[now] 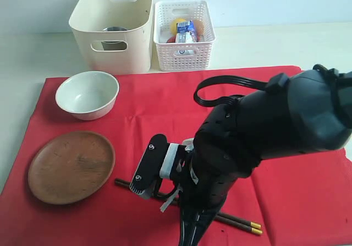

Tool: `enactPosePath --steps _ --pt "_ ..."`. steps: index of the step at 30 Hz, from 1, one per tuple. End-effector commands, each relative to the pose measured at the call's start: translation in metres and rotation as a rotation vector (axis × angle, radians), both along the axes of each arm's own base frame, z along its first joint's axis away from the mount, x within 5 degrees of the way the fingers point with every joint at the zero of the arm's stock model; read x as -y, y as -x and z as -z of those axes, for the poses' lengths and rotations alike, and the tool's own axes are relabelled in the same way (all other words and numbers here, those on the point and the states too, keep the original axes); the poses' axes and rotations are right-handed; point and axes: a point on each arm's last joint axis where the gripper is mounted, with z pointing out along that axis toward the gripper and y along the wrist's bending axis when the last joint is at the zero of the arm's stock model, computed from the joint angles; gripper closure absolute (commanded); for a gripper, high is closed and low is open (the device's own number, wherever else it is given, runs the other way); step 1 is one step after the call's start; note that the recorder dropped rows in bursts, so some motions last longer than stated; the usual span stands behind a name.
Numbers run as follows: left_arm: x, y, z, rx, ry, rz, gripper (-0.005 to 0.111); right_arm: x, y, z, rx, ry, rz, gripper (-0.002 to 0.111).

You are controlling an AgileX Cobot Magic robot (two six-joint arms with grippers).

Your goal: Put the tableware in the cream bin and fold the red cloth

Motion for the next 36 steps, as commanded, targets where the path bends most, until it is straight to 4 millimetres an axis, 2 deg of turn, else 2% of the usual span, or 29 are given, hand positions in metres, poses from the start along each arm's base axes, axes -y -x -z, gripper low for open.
enactPosePath --steps 1,6,16,23,26,32,36 --pt "-0.0001 0.0002 -0.0006 0.007 0.005 -0.002 0.107 0.0018 -0.0002 0.0019 0.007 0.018 -0.025 0.108" --pt "-0.0001 0.0002 -0.0006 0.007 0.005 -0.002 0.107 0.0020 -0.0026 -0.0061 0.050 0.002 -0.063 0.108" --pt "-0.0001 0.0002 -0.0006 0.007 0.005 -0.002 0.107 0.0043 -0.0091 -0.0068 0.116 0.027 -0.063 0.108" --pt "-0.0001 0.0002 -0.0006 0.007 0.005 -0.002 0.107 0.0041 -0.0090 -0.0062 0.106 0.017 0.003 0.108" --pt "-0.0001 0.0002 -0.0006 0.007 0.005 -0.002 0.107 0.0039 -0.0090 -0.0024 0.099 0.023 0.022 0.099" --pt "-0.0001 0.0002 -0.0006 0.007 0.005 -0.002 0.107 0.0012 -0.0090 0.0002 0.101 0.005 0.019 0.068" --pt "-0.0001 0.0002 -0.0006 0.007 0.005 -0.002 0.107 0.0015 -0.0090 0.0002 0.100 0.008 0.018 0.067"
